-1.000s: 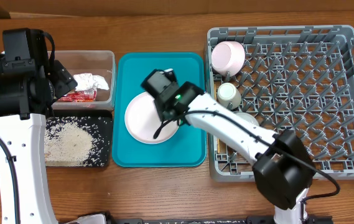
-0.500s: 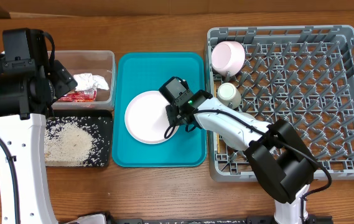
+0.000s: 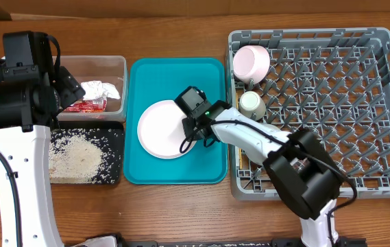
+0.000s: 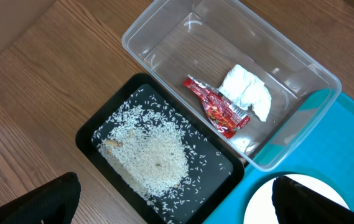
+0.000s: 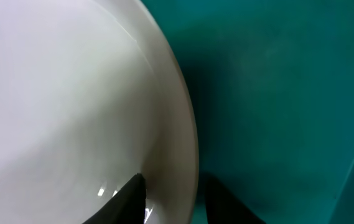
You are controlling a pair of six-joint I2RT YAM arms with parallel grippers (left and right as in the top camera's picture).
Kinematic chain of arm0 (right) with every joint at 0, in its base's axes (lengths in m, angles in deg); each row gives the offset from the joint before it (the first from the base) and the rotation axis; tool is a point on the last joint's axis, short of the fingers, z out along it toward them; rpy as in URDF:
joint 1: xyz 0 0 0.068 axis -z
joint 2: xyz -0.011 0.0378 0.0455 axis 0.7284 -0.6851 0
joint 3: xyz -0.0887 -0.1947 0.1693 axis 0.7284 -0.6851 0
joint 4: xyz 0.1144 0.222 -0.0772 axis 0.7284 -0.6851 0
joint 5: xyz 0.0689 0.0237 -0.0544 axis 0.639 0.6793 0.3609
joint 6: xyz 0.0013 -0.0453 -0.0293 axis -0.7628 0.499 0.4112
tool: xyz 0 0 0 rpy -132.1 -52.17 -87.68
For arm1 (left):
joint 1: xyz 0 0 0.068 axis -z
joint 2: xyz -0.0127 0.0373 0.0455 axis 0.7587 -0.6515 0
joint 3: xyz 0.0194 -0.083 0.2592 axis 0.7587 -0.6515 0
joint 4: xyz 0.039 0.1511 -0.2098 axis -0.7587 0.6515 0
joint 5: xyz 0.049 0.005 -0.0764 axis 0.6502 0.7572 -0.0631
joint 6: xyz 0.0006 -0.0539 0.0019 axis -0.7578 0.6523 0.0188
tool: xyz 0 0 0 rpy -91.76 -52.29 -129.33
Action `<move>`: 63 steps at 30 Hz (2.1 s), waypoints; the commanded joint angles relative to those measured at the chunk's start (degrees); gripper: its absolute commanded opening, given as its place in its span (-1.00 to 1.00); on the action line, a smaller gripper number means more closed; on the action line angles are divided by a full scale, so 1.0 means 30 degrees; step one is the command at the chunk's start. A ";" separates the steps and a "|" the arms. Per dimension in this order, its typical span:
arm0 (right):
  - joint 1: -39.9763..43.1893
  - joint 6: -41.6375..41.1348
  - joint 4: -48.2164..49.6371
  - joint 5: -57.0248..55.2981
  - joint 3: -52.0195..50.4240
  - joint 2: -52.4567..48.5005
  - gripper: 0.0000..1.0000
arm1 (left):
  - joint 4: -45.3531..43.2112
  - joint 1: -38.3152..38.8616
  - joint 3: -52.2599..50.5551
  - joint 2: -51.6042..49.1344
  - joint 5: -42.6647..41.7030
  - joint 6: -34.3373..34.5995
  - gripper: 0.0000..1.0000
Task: Sort waste into correct bins and load items into the dishwasher
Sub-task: 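Lower the right gripper and grasp the white plate's edge, then lift the white plate and carry it right into the dish rack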
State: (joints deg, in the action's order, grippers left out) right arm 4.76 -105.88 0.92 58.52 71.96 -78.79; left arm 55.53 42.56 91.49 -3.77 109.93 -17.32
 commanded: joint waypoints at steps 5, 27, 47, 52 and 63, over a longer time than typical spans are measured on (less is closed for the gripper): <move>0.0044 -0.0095 -0.0044 0.0350 -0.0146 -0.0466 -0.63 | -0.0015 0.0022 0.0299 -0.0015 -0.0029 -0.0175 1.00; 0.0080 0.1275 -0.3577 -0.7890 0.3963 0.5727 -0.92 | -0.0015 0.0022 0.0299 -0.0015 -0.0022 -0.0175 1.00; 0.4845 0.4940 -0.6623 -2.0575 0.3206 0.9238 -0.92 | -0.0015 0.0022 0.0299 -0.0015 -0.0022 -0.0175 1.00; 0.6951 0.4947 -0.6798 -1.9169 0.3118 0.8757 -0.92 | -0.0015 0.0022 0.0299 -0.0015 -0.0022 -0.0175 1.00; 0.7271 0.3679 -0.9071 -1.8280 0.3104 0.6513 -0.92 | -0.0015 0.0022 0.0299 -0.0015 -0.0022 -0.0175 1.00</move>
State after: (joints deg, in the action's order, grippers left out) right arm 26.74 -91.91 -25.53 1.91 81.35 -57.35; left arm 55.51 42.56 91.49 -3.77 109.96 -17.32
